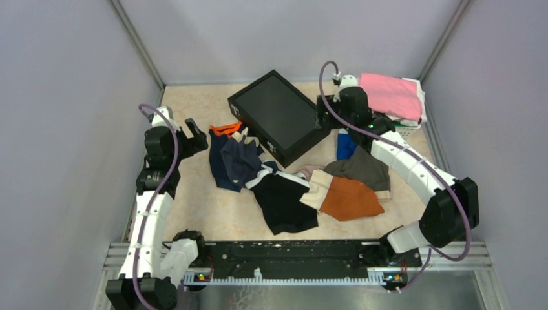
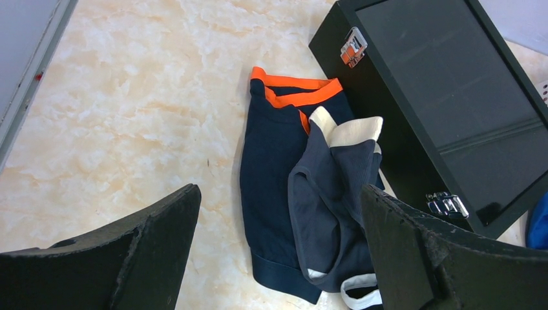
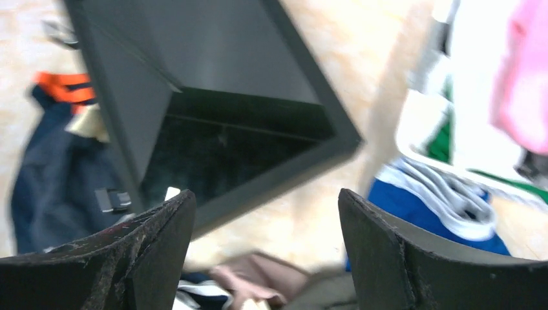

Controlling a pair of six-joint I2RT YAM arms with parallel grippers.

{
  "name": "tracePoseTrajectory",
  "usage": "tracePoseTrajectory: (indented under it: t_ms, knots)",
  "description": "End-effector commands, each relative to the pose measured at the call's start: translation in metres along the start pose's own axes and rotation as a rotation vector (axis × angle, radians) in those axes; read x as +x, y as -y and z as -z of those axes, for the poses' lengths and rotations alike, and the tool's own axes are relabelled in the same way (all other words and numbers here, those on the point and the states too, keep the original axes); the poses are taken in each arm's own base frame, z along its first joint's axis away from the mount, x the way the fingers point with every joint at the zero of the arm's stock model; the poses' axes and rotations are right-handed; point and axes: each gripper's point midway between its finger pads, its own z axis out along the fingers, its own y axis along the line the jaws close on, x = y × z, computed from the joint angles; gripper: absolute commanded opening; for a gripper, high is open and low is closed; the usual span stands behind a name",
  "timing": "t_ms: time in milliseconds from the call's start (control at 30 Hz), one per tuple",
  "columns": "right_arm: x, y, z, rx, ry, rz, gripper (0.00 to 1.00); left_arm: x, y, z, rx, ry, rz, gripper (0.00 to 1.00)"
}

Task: Roll the underwear
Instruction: Pick up the storage box from the center of the board.

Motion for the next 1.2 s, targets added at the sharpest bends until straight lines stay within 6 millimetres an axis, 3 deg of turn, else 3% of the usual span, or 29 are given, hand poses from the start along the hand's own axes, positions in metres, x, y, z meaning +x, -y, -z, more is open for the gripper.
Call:
tracePoseTrajectory:
  t_ms: [0, 200, 367, 633, 1167]
  knots:
    - [-0.029, -0.084, 0.021, -0.218, 0.099, 0.093, 0.81, -0.008, 0.000, 0.000, 0.010, 0.037, 0.006, 0.99]
    - [-0.003, -0.160, 0.017, -0.333, 0.028, 0.225, 0.81, -0.007, 0.000, 0.000, 0.011, 0.033, 0.009, 0.99]
    - [0.022, -0.197, 0.001, -0.382, -0.044, 0.279, 0.73, -0.009, -0.003, 0.002, 0.000, 0.040, 0.012, 0.99]
    - [0.062, -0.212, -0.030, -0.404, -0.178, 0.392, 0.63, -0.009, -0.004, 0.002, -0.003, 0.041, 0.015, 0.99]
    - [0.084, -0.204, -0.059, -0.330, -0.231, 0.489, 0.57, -0.010, -0.004, 0.001, 0.004, 0.041, 0.019, 0.99]
